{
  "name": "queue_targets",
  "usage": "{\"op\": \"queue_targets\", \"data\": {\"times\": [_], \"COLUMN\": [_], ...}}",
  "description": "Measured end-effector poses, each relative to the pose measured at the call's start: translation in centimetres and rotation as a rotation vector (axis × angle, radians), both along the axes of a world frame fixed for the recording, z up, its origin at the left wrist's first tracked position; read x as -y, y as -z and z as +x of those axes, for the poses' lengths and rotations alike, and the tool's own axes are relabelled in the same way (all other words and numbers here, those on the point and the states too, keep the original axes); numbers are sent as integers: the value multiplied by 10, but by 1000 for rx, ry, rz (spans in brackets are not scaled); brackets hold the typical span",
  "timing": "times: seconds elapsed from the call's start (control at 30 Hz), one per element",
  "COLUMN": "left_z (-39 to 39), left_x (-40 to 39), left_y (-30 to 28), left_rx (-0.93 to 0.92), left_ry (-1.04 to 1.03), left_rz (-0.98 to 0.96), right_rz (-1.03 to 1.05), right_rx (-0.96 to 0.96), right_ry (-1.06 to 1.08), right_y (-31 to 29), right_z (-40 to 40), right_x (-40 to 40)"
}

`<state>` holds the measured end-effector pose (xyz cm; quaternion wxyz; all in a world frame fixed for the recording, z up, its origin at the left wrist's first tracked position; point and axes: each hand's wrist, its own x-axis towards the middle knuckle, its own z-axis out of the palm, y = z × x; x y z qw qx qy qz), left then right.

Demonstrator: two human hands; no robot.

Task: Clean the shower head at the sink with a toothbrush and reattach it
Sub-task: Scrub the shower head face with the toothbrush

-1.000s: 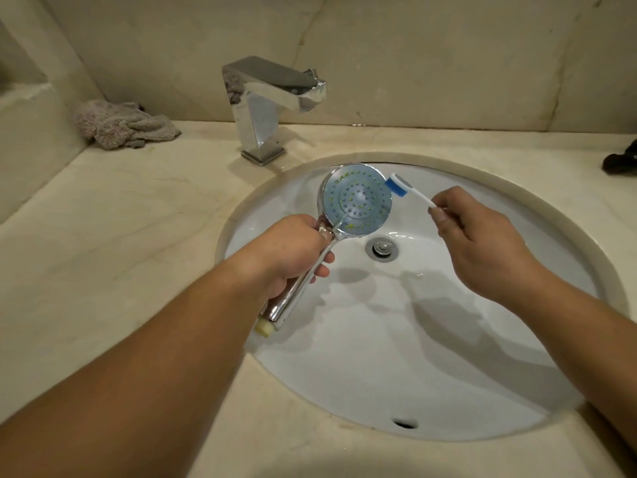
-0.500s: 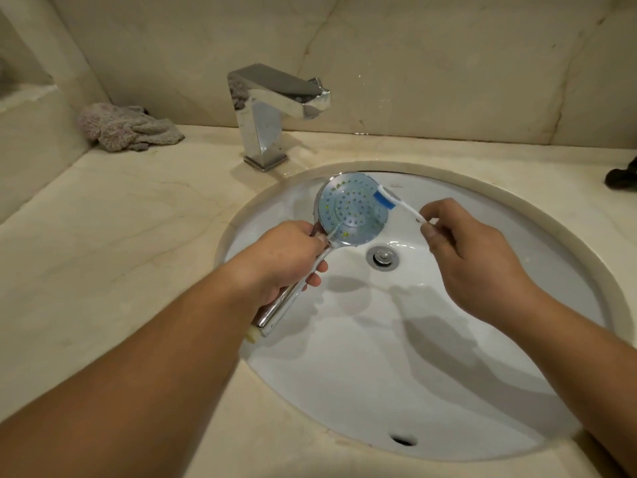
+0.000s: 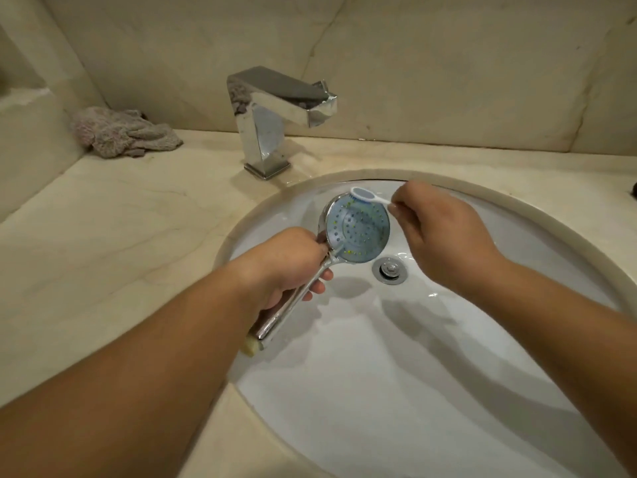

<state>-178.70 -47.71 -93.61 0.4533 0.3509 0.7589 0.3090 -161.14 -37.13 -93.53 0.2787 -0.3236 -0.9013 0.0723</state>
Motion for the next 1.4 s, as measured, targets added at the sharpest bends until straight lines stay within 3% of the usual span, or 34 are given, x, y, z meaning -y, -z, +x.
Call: {"op": "queue_targets", "data": {"times": [0.33, 0.47, 0.63, 0.77, 0.9, 1.03, 1.17, 1.27, 1.4], "left_z": [-10, -11, -9, -9, -10, -10, -8, -8, -8], "left_x": [-13, -11, -10, -9, -8, -8, -9, -9, -9], "left_y": [1, 0, -1, -2, -1, -1, 0, 0, 0], "left_rx": [-91, -89, -97, -97, -129, -112, -131, -108, -125], "left_ry": [24, 34, 55, 59, 67, 55, 77, 62, 70], "left_rz": [57, 63, 47, 42, 34, 42, 33, 46, 38], "right_rz": [123, 99, 138, 100, 146, 72, 133, 18, 109], "right_rx": [53, -32, 39, -45, 34, -46, 33, -48, 29], "right_ry": [-154, -30, -152, -19, -172, 36, -98, 110, -90], "right_y": [27, 21, 30, 23, 32, 22, 27, 18, 28], "right_z": [-8, -6, -14, -10, -17, -10, -16, -13, -16], "right_x": [4, -7, 8, -3, 14, -4, 13, -2, 16]}}
